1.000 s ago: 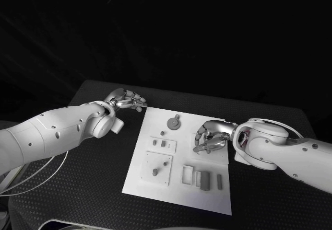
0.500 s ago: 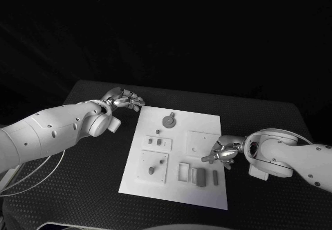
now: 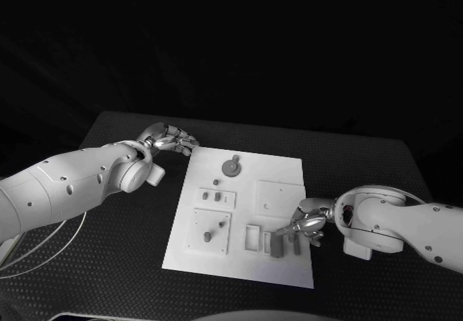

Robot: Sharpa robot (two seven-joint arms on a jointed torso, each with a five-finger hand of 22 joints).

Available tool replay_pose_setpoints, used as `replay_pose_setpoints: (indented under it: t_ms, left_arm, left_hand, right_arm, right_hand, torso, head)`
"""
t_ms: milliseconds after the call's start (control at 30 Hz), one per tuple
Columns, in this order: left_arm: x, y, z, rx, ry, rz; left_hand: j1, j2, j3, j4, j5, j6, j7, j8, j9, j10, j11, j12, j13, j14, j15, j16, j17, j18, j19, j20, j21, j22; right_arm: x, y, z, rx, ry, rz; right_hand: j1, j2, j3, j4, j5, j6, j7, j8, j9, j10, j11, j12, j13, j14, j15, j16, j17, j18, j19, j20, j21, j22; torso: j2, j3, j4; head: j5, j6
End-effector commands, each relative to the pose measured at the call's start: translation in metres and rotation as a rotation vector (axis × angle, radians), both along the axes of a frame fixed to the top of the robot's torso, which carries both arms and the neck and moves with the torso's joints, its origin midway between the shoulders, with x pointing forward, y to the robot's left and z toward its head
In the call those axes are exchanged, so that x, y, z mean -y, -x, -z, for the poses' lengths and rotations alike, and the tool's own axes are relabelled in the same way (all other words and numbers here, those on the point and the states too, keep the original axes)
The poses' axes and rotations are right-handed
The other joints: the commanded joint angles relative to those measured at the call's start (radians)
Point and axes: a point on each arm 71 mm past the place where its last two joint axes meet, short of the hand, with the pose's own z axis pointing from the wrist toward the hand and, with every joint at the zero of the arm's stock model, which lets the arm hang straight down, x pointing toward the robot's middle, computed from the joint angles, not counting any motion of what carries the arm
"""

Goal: Assemble the parts on the task board

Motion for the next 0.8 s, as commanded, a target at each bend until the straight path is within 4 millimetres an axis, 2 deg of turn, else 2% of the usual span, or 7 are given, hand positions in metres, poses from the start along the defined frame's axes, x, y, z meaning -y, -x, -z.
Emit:
replay_pose_setpoints:
  t_ms: [33, 233, 333, 533, 667, 800]
  left_arm:
    - [0.002, 0.0, 0.0, 0.002, 0.014, 0.014]
    - [0.002, 0.0, 0.001, -0.001, 0.013, 0.014]
    - [0.003, 0.0, 0.001, -0.002, 0.013, 0.015]
    - [0.004, 0.0, 0.001, -0.004, 0.013, 0.017]
    - [0.003, 0.0, 0.001, -0.001, 0.012, 0.013]
    - [0.004, 0.001, 0.001, -0.003, 0.013, 0.017]
  left_hand:
    - [-0.01, -0.002, -0.007, 0.002, -0.002, -0.006, -0.003, 0.002, -0.001, 0.002, 0.001, 0.006, 0.001, -0.006, 0.005, -0.006, 0.002, 0.001, -0.008, 0.001, -0.004, -0.001]
    - [-0.012, 0.0, -0.008, 0.002, -0.002, -0.006, -0.003, 0.002, -0.001, 0.002, 0.001, 0.007, 0.002, -0.006, 0.005, -0.008, 0.003, 0.001, -0.009, 0.001, -0.003, -0.002]
    - [-0.013, 0.0, -0.009, 0.002, -0.002, -0.006, -0.003, 0.002, -0.001, 0.002, 0.001, 0.007, 0.002, -0.006, 0.005, -0.008, 0.003, 0.001, -0.009, 0.002, -0.003, -0.002]
    - [-0.017, 0.005, -0.01, 0.003, -0.002, -0.003, -0.005, 0.005, -0.001, 0.005, -0.001, 0.01, 0.003, -0.006, 0.005, -0.01, 0.006, 0.002, -0.01, 0.002, -0.002, -0.002]
    - [-0.018, 0.005, -0.01, 0.002, -0.002, -0.002, -0.005, 0.005, -0.001, 0.005, -0.001, 0.01, 0.003, -0.006, 0.005, -0.01, 0.007, 0.002, -0.01, 0.002, -0.002, -0.002]
    - [-0.018, 0.004, -0.011, 0.002, -0.002, -0.002, -0.005, 0.005, -0.001, 0.005, -0.001, 0.01, 0.003, -0.006, 0.005, -0.01, 0.008, 0.002, -0.01, 0.002, -0.002, -0.003]
  right_arm:
    - [-0.002, 0.003, 0.003, -0.031, 0.004, -0.012]
    - [-0.008, 0.007, 0.007, -0.035, 0.005, -0.033]
    - [-0.013, 0.007, 0.007, -0.031, -0.001, -0.04]
    - [-0.012, 0.01, 0.011, -0.031, -0.002, -0.028]
    - [-0.014, 0.008, 0.012, 0.005, 0.022, -0.041]
    - [-0.016, 0.008, 0.017, 0.028, 0.05, -0.057]
  right_hand:
    - [0.002, 0.013, -0.014, 0.0, 0.002, 0.007, -0.002, 0.004, 0.003, 0.011, 0.0, 0.01, 0.006, 0.0, -0.007, 0.012, -0.008, 0.02, -0.007, -0.005, 0.015, 0.027]
    - [0.003, 0.021, -0.025, -0.001, 0.002, 0.01, -0.002, 0.001, 0.007, 0.016, -0.002, 0.018, 0.013, -0.002, -0.008, 0.024, -0.018, 0.02, -0.013, -0.007, 0.032, 0.026]
    - [0.004, 0.022, -0.028, -0.002, 0.002, 0.01, -0.002, -0.001, 0.007, 0.016, -0.001, 0.019, 0.013, -0.003, -0.008, 0.026, -0.02, 0.02, -0.015, -0.007, 0.035, 0.026]
    - [0.008, 0.023, -0.032, -0.005, 0.002, 0.009, -0.002, -0.004, 0.008, 0.013, -0.001, 0.015, 0.009, -0.006, -0.008, 0.031, -0.026, 0.02, -0.019, -0.008, 0.042, 0.026]
    - [0.011, 0.023, -0.034, -0.008, 0.002, 0.009, -0.001, -0.007, 0.008, 0.011, -0.001, 0.012, 0.006, -0.008, -0.008, 0.034, -0.03, 0.02, -0.022, -0.008, 0.046, 0.026]
    - [0.012, 0.019, -0.037, -0.01, 0.002, 0.008, -0.001, -0.009, 0.008, 0.01, 0.0, 0.01, 0.003, -0.01, -0.007, 0.036, -0.033, 0.02, -0.024, -0.008, 0.049, 0.025]
  torso:
    - [-0.001, -0.0017, 0.0016]
    - [-0.001, -0.0037, 0.0029]
    - [0.0, -0.0035, 0.0012]
    - [-0.001, -0.0035, 0.0045]
    - [0.0, -0.0036, 0.0022]
    - [-0.001, -0.0037, 0.0039]
  head:
    - [-0.004, -0.002]
    - [-0.009, -0.005]
    - [-0.01, -0.004]
    - [-0.011, -0.004]
    - [-0.009, -0.005]
    - [-0.01, -0.006]
